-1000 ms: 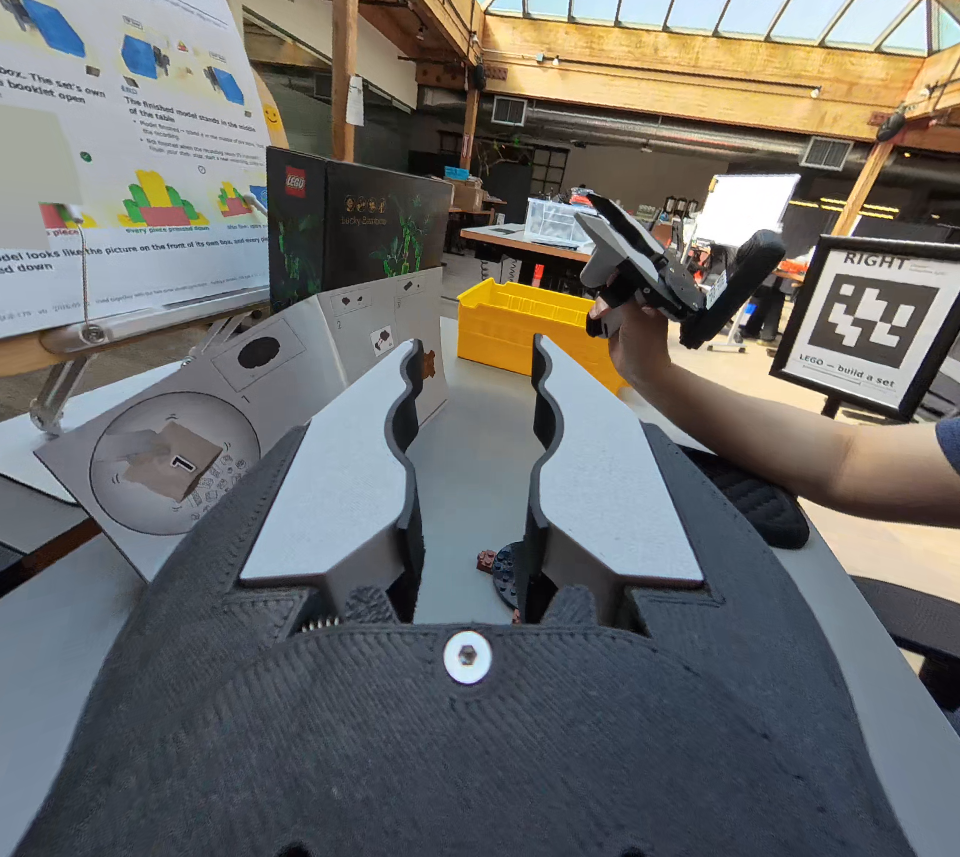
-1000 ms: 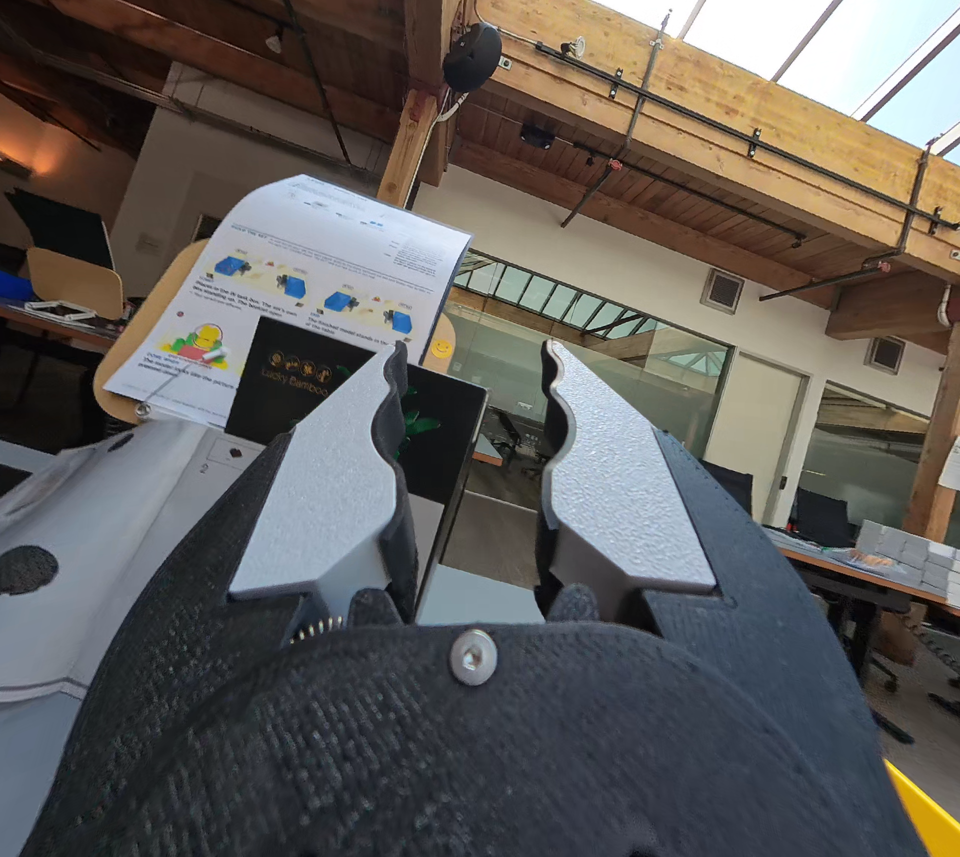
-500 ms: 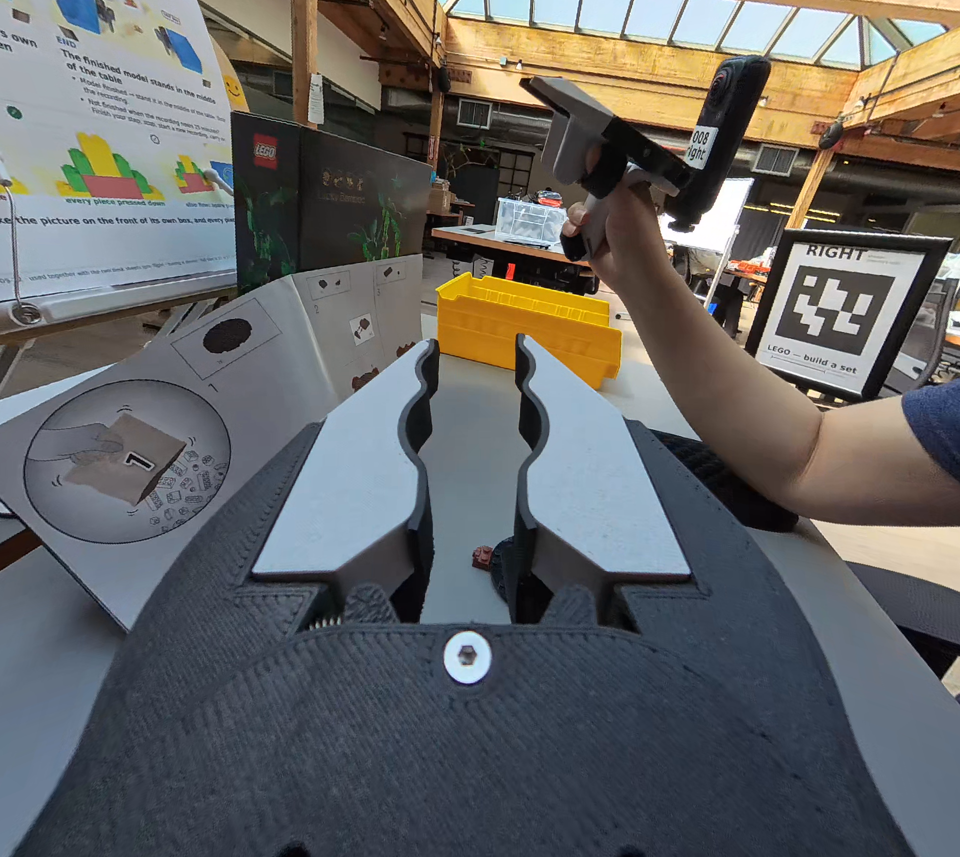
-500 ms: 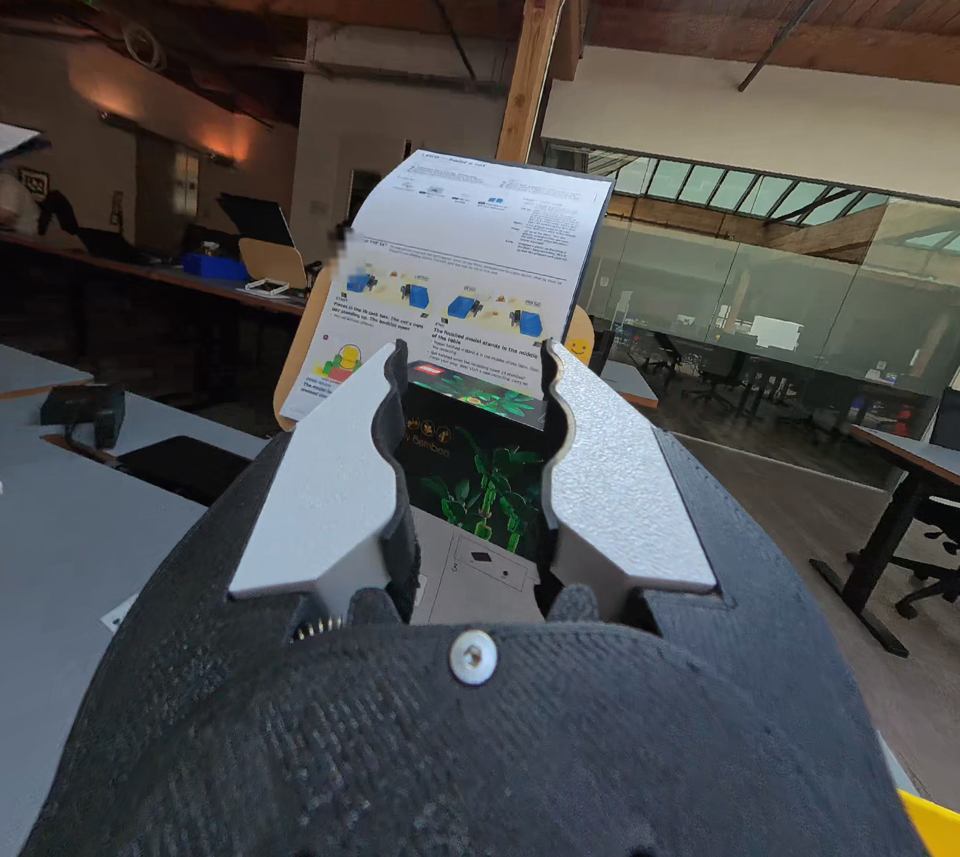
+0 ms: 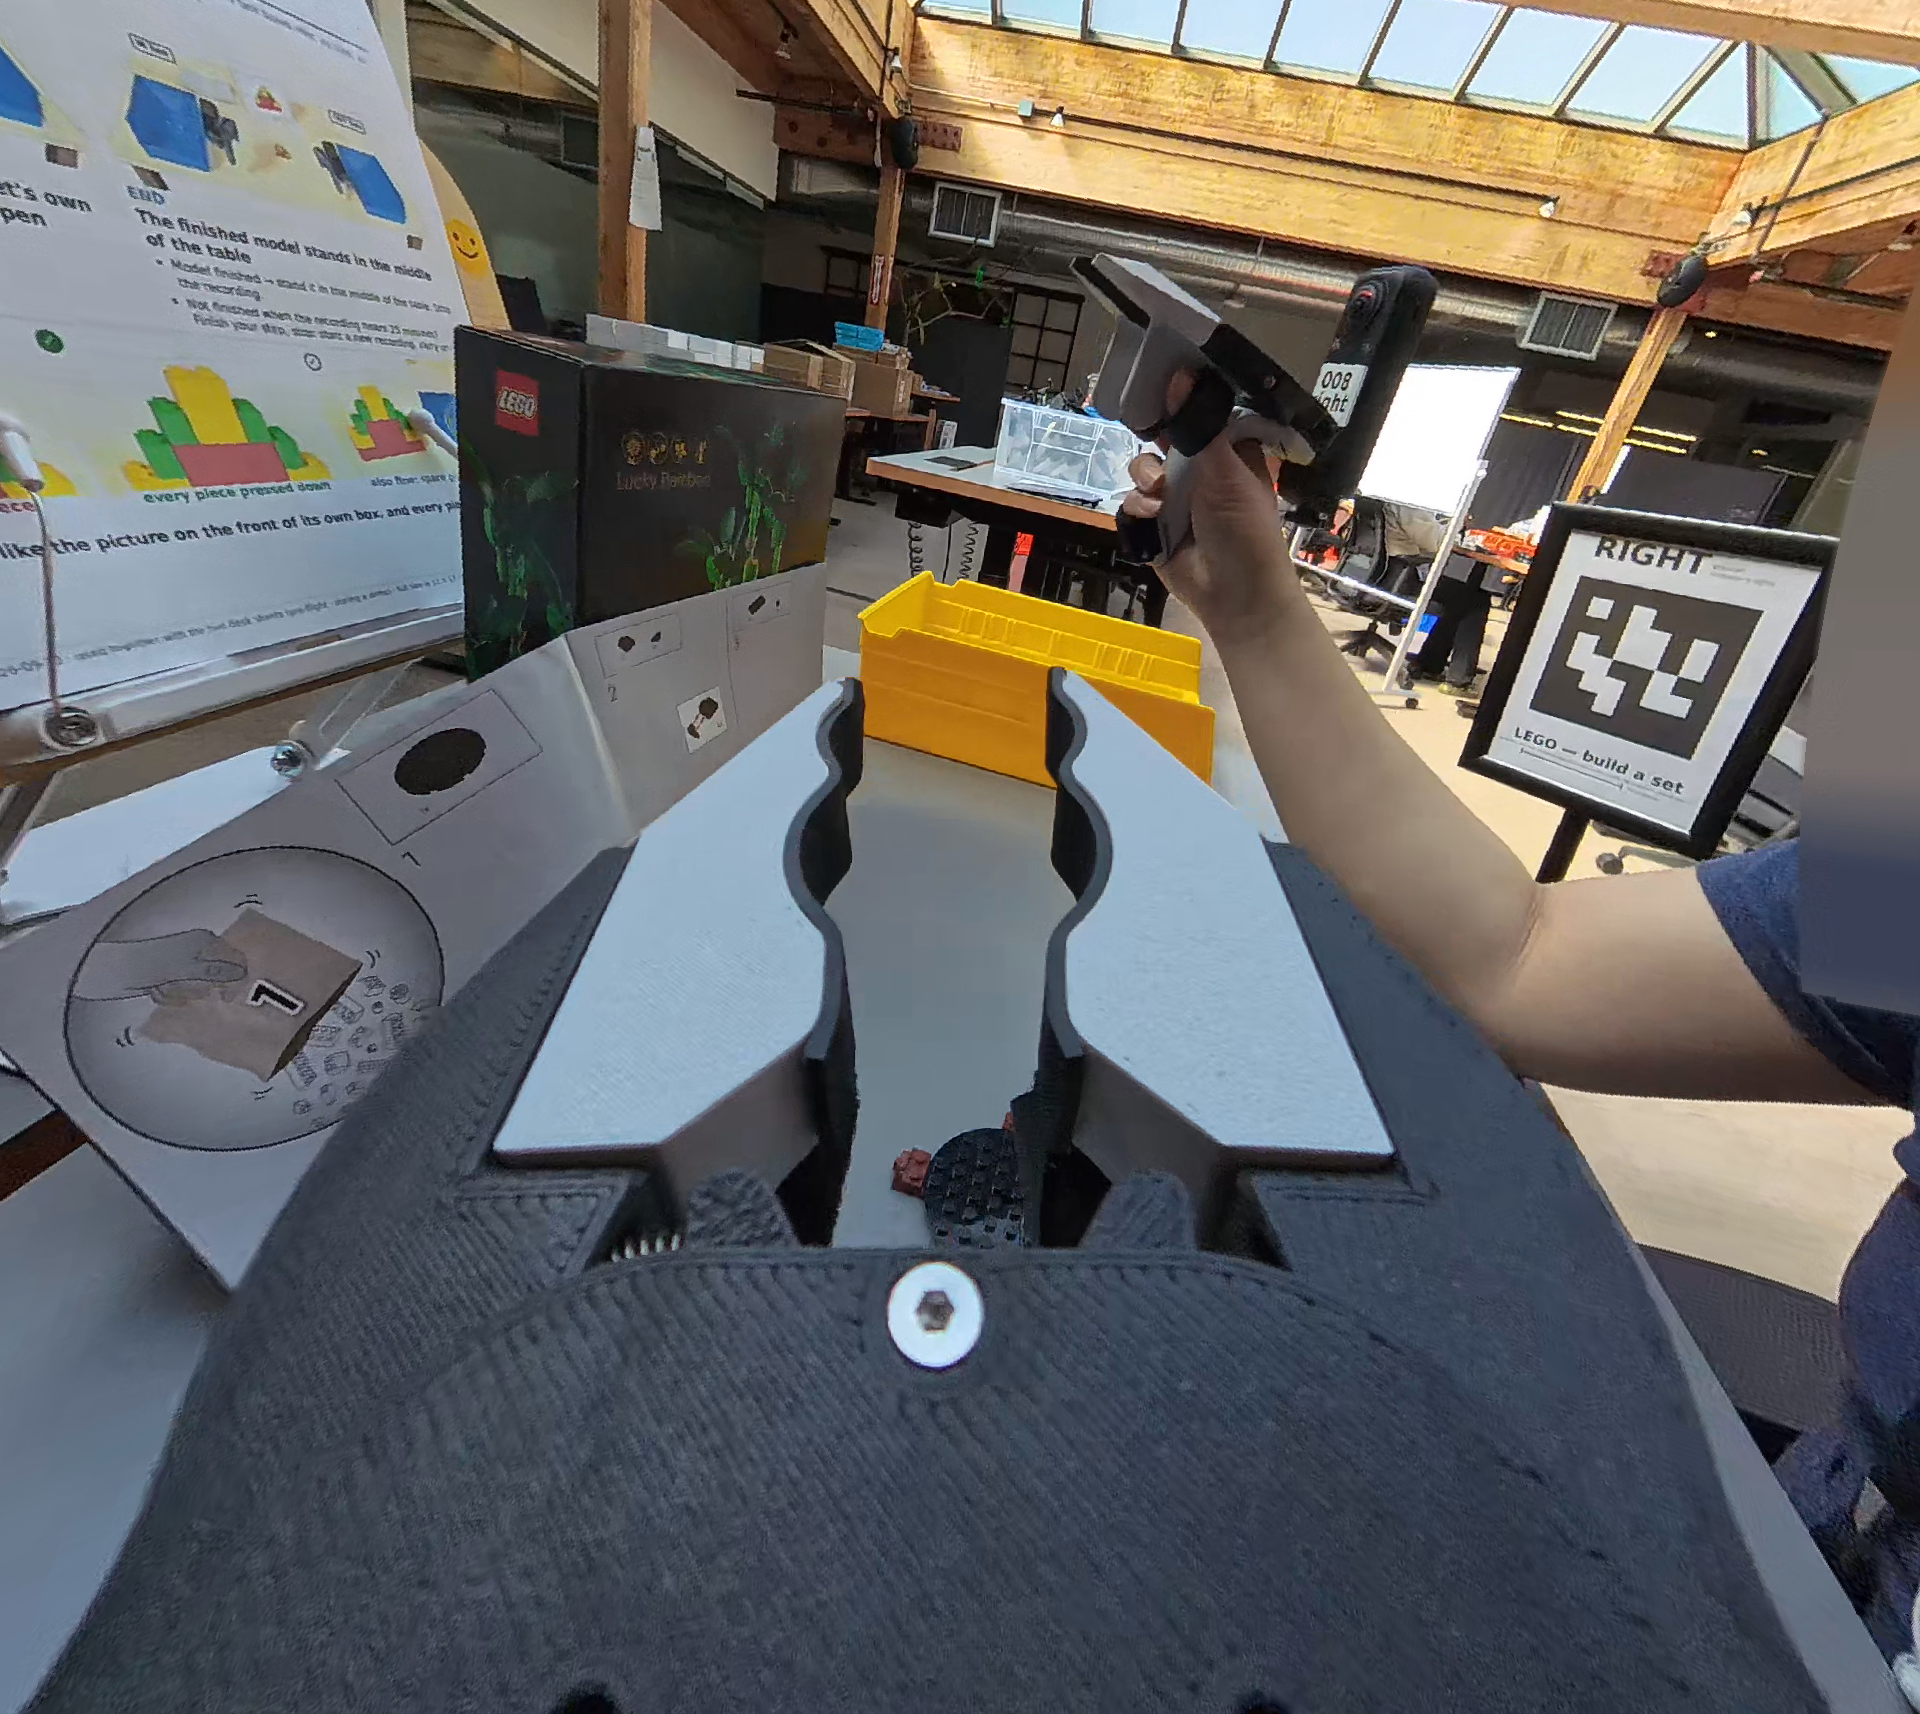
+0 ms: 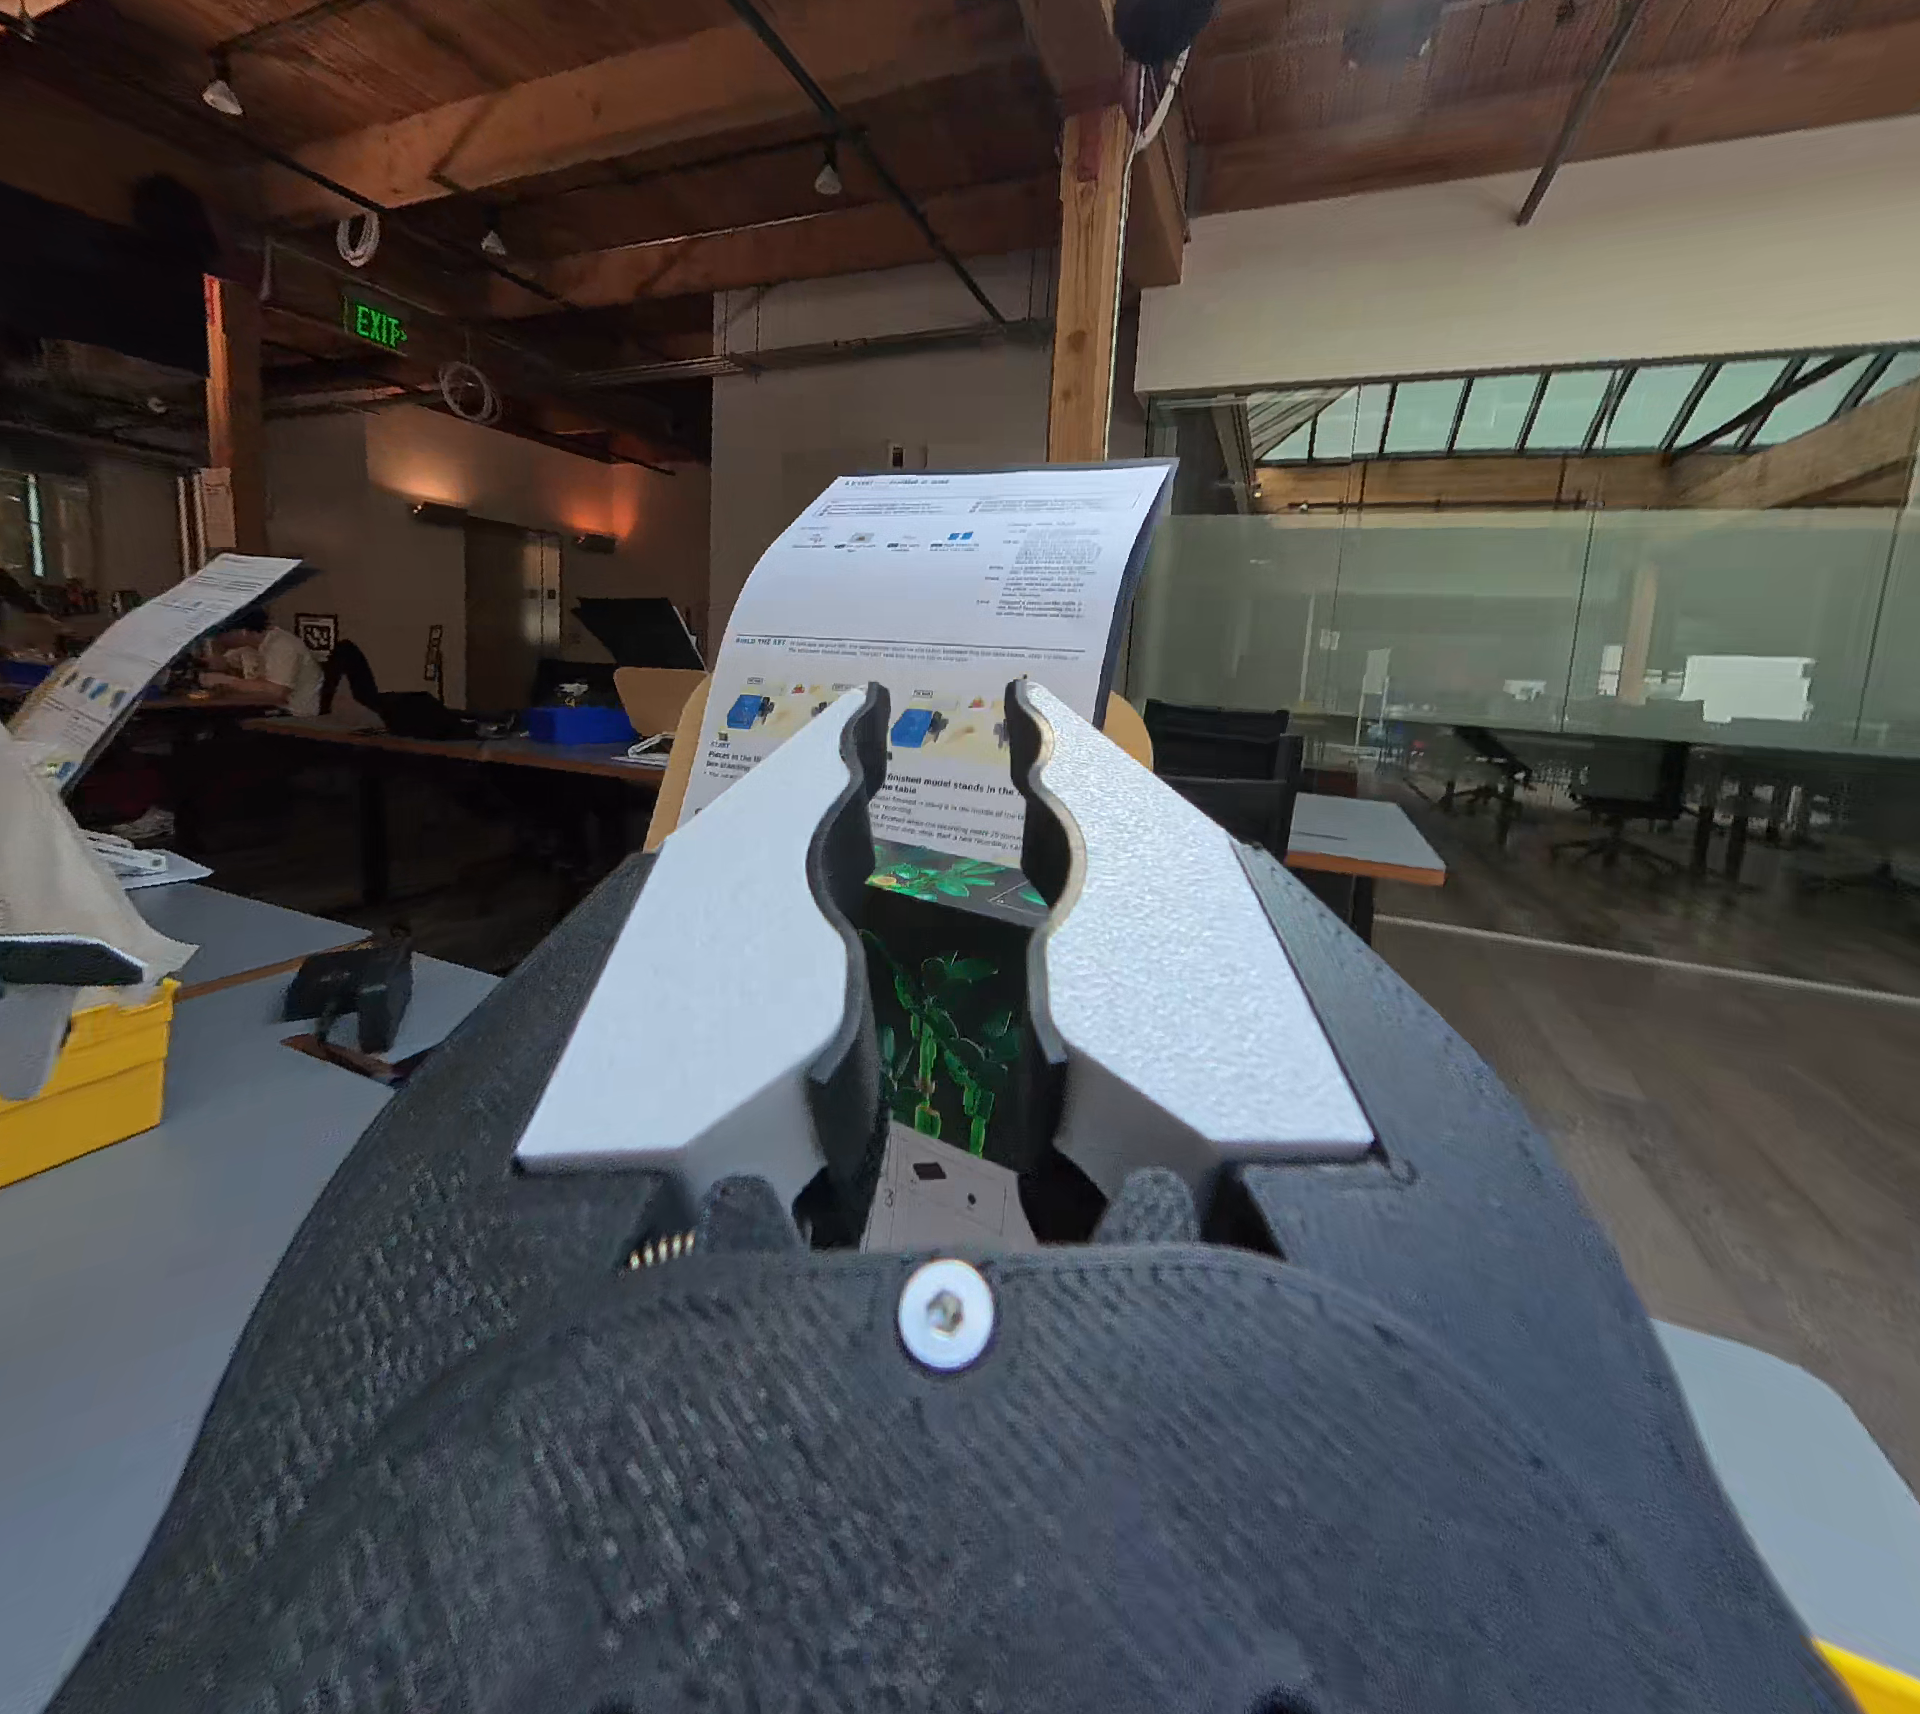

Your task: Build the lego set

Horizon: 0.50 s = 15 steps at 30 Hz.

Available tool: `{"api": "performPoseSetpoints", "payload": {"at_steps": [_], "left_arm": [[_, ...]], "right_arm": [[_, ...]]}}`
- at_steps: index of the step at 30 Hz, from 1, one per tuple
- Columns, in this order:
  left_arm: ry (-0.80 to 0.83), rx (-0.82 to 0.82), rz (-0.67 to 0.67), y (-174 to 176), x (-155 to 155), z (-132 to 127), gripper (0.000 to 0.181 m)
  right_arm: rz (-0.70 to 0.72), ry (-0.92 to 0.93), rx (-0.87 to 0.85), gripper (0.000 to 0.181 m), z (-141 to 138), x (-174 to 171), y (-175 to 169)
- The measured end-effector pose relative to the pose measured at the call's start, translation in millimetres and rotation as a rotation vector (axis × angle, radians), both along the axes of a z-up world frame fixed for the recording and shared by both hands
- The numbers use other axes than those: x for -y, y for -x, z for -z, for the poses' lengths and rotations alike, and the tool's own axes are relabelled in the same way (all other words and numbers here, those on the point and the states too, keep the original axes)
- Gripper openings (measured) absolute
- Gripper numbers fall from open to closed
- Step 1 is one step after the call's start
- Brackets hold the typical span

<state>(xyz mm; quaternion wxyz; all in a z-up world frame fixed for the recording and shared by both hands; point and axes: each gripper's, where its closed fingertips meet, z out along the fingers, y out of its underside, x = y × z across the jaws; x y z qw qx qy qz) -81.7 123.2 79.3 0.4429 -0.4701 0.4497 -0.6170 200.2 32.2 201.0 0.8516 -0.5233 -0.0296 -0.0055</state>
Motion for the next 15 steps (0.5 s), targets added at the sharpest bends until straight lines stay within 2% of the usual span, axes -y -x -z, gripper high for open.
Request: {"api": "performPoseSetpoints", "payload": {"at_steps": [2,4,10,13,15], "left_arm": [[-0.009,-0.004,-0.058,11,-13,-9,0.033],[-0.012,-0.008,-0.096,24,-23,-18,0.033],[-0.009,-0.179,-0.280,73,-57,-25,0.034],[0.003,-0.221,-0.366,110,-68,-37,0.040],[-0.024,-0.259,-0.485,147,-78,-47,0.041]], "right_arm": [[0.077,-0.032,0.094,0.022,-6,-1,10],[0.131,0.017,0.154,0.022,-2,-13,21],[0.021,0.093,0.166,0.020,16,-49,64],[0.085,0.146,0.289,0.017,29,-65,79],[0.091,0.190,0.355,0.017,36,-73,95]]}}
